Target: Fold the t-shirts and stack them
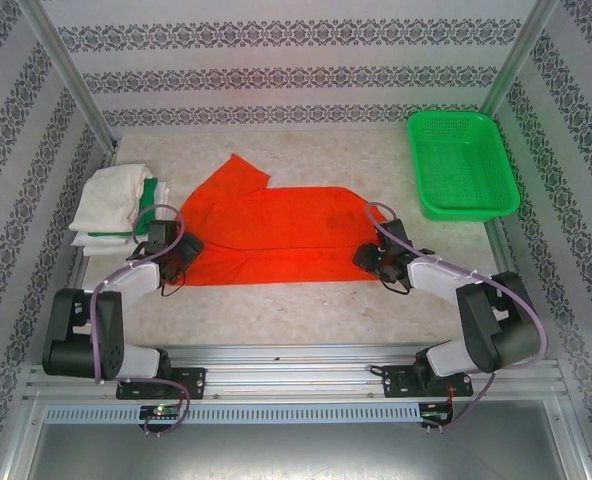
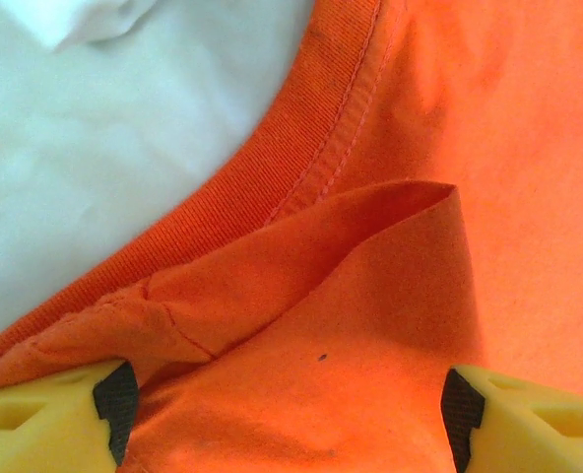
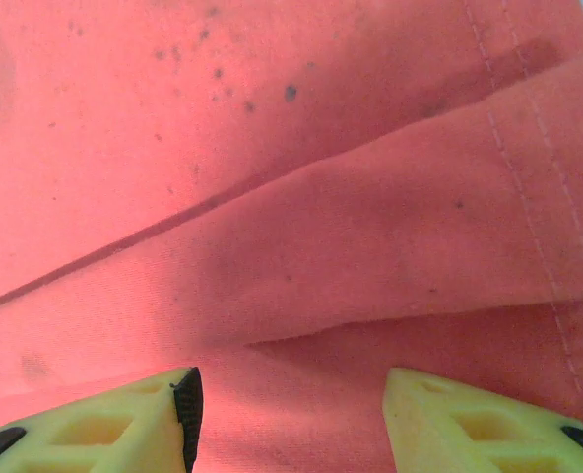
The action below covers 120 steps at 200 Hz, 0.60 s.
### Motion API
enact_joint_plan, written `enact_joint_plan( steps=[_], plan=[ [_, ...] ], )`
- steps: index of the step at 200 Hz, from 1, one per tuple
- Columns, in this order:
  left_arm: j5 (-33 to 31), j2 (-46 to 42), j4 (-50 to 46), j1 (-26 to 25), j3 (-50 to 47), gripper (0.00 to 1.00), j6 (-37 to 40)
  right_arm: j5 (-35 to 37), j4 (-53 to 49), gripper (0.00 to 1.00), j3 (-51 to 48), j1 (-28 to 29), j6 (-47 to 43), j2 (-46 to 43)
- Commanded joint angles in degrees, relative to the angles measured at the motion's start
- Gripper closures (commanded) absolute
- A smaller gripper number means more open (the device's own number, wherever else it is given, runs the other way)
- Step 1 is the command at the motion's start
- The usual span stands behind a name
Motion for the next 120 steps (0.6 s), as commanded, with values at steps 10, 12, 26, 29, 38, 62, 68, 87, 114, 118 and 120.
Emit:
enact_joint_plan(
  steps=[10,12,26,29,38,62,68,87,114,118,120],
  plan=[
    [-0.7,-6.0,-7.0,0.0,-0.1,0.07,4.5,1.2,-4.3,0.47,-1.7,-0.2,0.5,-3.5],
    [-0.7,-6.4,-7.3,-0.2,0.0,0.07,4.4,1.4,-4.4,0.47,-1.6,-0.2,0.3,-3.7],
    [-1.1,-8.6,-10.3,-1.5,1.0,0.07,3.0,2.5,-4.5,0.47,-0.6,0.6,-1.1,-5.5],
    [-1.4,-9.0,-11.1,-1.8,1.2,0.07,2.2,2.7,-4.5,0.47,-0.3,0.8,-1.4,-5.8],
    [-2.1,-9.9,-13.4,-2.6,1.5,0.08,-1.2,3.3,-4.8,0.47,0.7,1.2,-2.3,-6.1],
    [-2.8,-11.6,-13.9,-4.8,0.6,0.13,-9.4,3.2,-4.0,0.47,3.0,2.3,-3.4,-5.0],
    [-3.1,-11.5,-13.3,-5.4,0.3,0.13,-10.4,3.1,-3.9,0.47,3.4,2.5,-3.8,-4.7],
    [-3.7,-9.4,-10.6,-6.2,0.7,0.15,-10.6,3.0,-3.6,0.47,5.2,3.1,-5.5,-3.3],
    [-1.8,-2.3,-2.5,-6.2,3.1,0.15,-6.4,1.8,-3.4,0.46,9.4,3.5,-7.9,0.5],
    [-1.4,-1.1,-1.3,-6.2,3.7,0.15,-5.9,1.7,-3.3,0.46,10.1,3.6,-8.1,1.3],
    [-1.2,-0.4,-0.9,-6.2,4.0,0.15,-5.7,1.7,-3.3,0.46,10.4,3.6,-8.2,1.7]
  ],
)
